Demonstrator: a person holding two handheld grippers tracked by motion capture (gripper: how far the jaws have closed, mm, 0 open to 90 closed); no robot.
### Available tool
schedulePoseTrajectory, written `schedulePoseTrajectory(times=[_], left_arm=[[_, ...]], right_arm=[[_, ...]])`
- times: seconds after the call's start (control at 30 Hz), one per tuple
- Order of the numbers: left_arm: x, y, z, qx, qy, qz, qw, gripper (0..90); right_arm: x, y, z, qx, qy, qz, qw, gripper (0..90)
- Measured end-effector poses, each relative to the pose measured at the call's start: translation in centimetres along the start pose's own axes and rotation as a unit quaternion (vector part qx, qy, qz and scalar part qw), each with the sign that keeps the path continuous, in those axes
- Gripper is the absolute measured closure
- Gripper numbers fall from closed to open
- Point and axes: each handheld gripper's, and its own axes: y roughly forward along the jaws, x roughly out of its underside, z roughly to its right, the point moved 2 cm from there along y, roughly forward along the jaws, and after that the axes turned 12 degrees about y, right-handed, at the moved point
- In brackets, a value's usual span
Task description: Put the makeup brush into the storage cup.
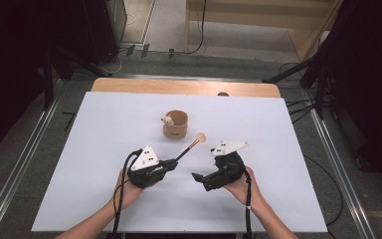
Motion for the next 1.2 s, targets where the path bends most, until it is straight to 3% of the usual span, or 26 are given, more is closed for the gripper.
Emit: schedulePoseTrajectory(times=[0.1, 0.33, 0.53, 0.6, 0.8, 0.83, 0.9, 1.2], left_arm=[[0.0, 0.1, 0.0, -0.002, -0.008, 0.003, 1.0000, 86.0], [-0.2, 0.6, 0.2, -0.008, -0.015, 0.005, 0.9998, 85.9], [-0.3, 1.0, 0.5, -0.013, -0.014, 0.005, 0.9998, 85.9], [-0.4, 1.0, 0.5, -0.016, -0.013, 0.006, 0.9998, 85.9], [-0.4, 1.5, 0.6, -0.017, -0.011, 0.003, 0.9998, 85.8], [-0.4, 1.6, 0.7, -0.017, -0.012, 0.004, 0.9998, 85.8], [-0.4, 1.6, 0.7, -0.017, -0.008, 0.001, 0.9998, 85.7], [-0.5, 2.3, 0.9, -0.020, -0.011, -0.004, 0.9997, 85.6]], right_arm=[[-0.3, 0.0, -0.1, 0.000, 0.003, 0.009, 1.0000, 1.5], [-1.4, 0.5, -0.4, 0.000, 0.009, 0.024, 0.9997, 14.8], [-2.2, 0.8, -0.3, 0.005, 0.029, 0.051, 0.9982, 31.4], [-2.4, 0.9, -0.3, -0.002, 0.036, 0.057, 0.9977, 41.5], [-2.7, 1.0, -0.1, -0.005, 0.053, 0.066, 0.9964, 50.6], [-2.7, 1.1, -0.1, -0.001, 0.055, 0.070, 0.9960, 56.0], [-2.8, 1.3, -0.1, 0.009, 0.055, 0.068, 0.9962, 56.6], [-2.8, 1.5, 0.0, -0.010, 0.079, 0.082, 0.9934, 65.5]])
